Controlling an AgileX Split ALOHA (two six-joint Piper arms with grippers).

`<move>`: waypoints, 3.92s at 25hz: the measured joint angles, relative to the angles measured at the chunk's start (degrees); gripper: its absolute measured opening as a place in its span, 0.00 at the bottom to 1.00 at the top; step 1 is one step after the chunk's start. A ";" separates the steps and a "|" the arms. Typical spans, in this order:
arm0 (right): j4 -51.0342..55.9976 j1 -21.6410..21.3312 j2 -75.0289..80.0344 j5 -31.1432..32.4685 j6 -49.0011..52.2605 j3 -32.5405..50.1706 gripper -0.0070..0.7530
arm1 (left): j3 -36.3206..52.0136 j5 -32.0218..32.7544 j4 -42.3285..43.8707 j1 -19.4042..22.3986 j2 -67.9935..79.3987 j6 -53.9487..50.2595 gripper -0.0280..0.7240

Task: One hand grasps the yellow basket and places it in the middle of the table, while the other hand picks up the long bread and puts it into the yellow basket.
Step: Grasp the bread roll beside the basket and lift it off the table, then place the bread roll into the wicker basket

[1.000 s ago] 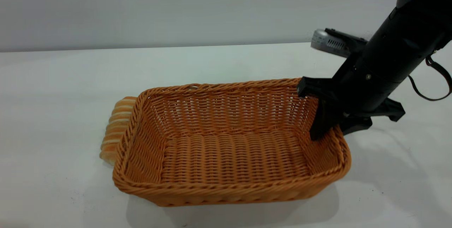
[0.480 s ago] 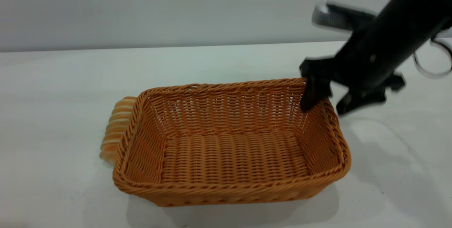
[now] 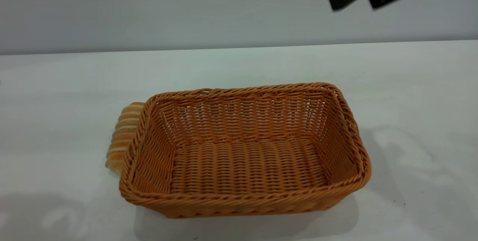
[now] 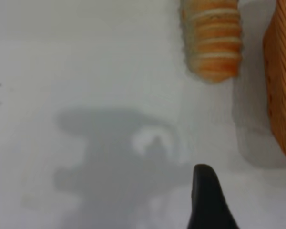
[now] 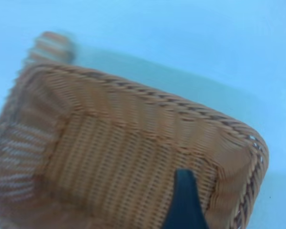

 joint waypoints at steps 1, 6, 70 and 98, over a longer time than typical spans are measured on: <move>0.00 0.00 -1.55 1.14 -0.53 0.00 0.78 | 0.00 -1.68 -0.65 0.00 1.88 0.00 0.69; -0.33 0.00 -7.80 6.75 -2.96 0.00 0.78 | 0.00 -8.47 -1.68 0.00 10.80 0.00 0.69; 0.42 0.00 -27.35 25.28 -3.58 0.48 0.78 | -18.95 -23.33 -1.68 -1.06 37.84 3.94 0.13; 0.48 0.00 -32.00 26.09 -3.63 0.48 0.78 | -18.89 -31.71 -1.68 -26.43 47.71 4.08 0.49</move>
